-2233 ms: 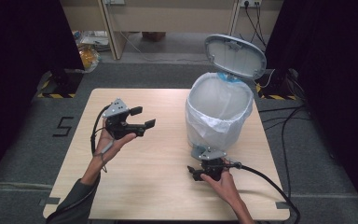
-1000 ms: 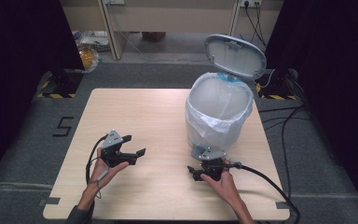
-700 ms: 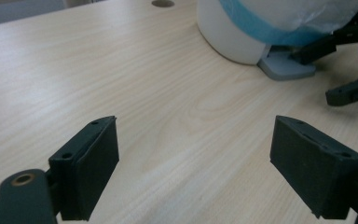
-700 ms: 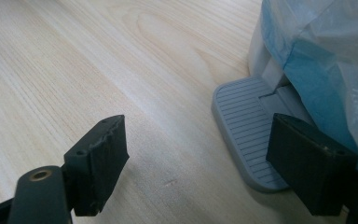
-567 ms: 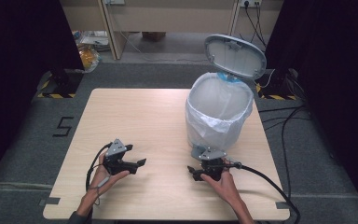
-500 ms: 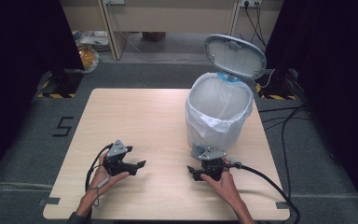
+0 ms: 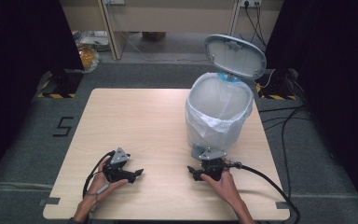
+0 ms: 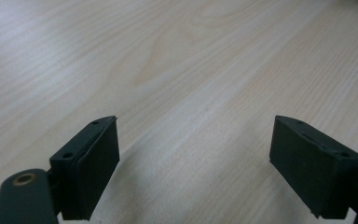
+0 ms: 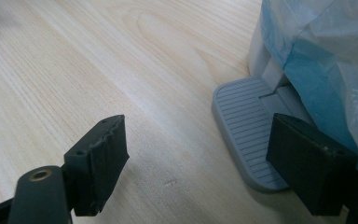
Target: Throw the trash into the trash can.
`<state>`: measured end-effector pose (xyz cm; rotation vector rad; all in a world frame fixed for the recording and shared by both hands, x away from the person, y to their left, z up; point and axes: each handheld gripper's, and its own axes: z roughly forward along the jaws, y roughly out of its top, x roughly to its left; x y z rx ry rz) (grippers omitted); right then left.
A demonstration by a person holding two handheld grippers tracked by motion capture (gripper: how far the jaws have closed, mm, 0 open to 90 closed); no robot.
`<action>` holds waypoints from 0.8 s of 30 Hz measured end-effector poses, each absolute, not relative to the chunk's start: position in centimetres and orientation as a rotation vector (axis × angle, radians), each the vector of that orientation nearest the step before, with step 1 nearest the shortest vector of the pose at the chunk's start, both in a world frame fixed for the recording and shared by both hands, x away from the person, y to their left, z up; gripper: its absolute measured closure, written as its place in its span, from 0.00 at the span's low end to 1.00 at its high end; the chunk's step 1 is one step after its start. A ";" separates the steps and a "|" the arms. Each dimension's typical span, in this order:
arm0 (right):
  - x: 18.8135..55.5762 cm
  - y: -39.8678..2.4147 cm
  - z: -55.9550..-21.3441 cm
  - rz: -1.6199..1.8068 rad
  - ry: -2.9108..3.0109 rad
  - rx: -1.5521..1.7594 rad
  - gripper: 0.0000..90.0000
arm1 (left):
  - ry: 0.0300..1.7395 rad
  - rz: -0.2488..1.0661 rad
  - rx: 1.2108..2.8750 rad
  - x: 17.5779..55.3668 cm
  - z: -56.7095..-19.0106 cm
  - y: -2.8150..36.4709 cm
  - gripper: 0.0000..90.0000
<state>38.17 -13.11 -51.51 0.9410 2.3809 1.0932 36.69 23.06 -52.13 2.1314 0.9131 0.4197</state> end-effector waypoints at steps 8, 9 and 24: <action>38.2 -13.1 -51.5 1.093 2.381 0.940 0.22 | 0.939 0.388 2.126 36.5 -52.4 23.5 0.16; 38.2 -13.1 -51.5 1.093 2.381 0.940 0.22 | 0.939 0.388 2.126 36.5 -52.4 23.5 0.16; 38.2 -13.1 -51.5 1.094 2.383 0.933 0.22 | 0.941 0.389 2.125 36.5 -52.4 23.5 0.16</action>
